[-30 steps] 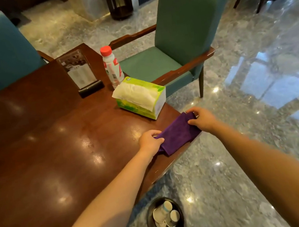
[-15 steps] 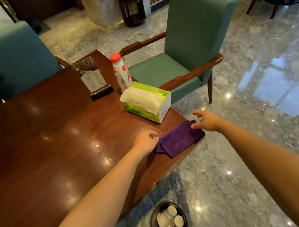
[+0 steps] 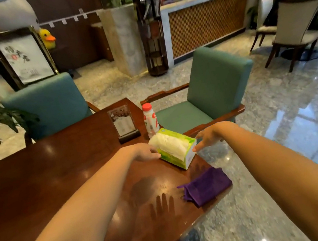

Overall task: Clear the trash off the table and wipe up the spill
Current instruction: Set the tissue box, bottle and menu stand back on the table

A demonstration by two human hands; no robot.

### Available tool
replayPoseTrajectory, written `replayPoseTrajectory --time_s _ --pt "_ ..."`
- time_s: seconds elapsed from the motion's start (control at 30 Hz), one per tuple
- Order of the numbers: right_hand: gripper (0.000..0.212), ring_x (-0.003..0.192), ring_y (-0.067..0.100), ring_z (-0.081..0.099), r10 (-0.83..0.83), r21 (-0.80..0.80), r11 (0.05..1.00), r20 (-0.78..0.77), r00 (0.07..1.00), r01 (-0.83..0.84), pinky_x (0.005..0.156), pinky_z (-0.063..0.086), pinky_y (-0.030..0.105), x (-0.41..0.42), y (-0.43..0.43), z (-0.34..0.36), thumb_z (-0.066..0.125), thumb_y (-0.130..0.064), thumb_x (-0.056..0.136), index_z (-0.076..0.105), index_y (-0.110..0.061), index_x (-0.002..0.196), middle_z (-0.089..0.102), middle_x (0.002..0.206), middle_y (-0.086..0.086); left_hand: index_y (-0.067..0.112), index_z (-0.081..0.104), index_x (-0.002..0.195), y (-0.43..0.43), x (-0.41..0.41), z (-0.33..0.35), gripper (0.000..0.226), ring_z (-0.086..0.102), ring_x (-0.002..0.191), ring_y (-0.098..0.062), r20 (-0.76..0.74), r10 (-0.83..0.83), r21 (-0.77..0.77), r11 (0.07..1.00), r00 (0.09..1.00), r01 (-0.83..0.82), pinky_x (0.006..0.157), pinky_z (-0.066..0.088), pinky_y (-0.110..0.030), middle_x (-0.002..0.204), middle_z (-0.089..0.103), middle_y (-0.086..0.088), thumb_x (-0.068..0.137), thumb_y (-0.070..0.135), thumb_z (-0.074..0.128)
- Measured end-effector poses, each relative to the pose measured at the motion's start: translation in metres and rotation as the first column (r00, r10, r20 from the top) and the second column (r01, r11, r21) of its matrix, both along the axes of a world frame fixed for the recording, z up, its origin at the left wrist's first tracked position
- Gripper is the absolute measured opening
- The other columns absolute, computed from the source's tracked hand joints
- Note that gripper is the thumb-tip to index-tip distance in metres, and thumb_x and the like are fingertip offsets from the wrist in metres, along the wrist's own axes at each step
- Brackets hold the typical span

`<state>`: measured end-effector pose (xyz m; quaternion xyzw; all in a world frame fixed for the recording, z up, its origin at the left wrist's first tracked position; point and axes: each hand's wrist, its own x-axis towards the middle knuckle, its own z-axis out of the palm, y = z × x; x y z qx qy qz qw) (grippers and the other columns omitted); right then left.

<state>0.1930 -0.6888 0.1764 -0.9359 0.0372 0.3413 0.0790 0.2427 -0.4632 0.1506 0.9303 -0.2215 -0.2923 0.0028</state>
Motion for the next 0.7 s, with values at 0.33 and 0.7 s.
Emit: replayPoseTrajectory --time_s 0.33,0.7 --pt "0.096 0.135 0.033 0.038 -0.010 -0.055 0.998 0.174 0.985 0.020 0.109 0.036 0.046 0.074 0.040 -0.007 0.052 -0.067 0.079 0.016 -0.012 0.148 0.030 0.153 0.011 0.012 0.019 0.147 0.022 0.072 0.000 0.073 0.034 0.138 -0.029 0.223 0.155 -0.160 0.980 0.962 -0.120 0.111 0.034 -0.040 0.153 0.029 -0.010 0.091 0.051 0.045" --pt "0.115 0.146 0.034 0.008 -0.077 -0.034 0.995 0.258 0.963 0.088 0.117 0.017 0.051 0.119 0.065 -0.102 0.063 -0.067 0.070 -0.002 -0.016 0.150 0.002 0.160 0.009 0.006 -0.002 0.148 0.015 0.171 -0.075 0.101 0.002 0.147 -0.026 0.170 0.249 -0.441 0.885 0.953 -0.152 0.120 0.012 -0.040 0.159 0.000 -0.012 0.082 0.053 0.058"
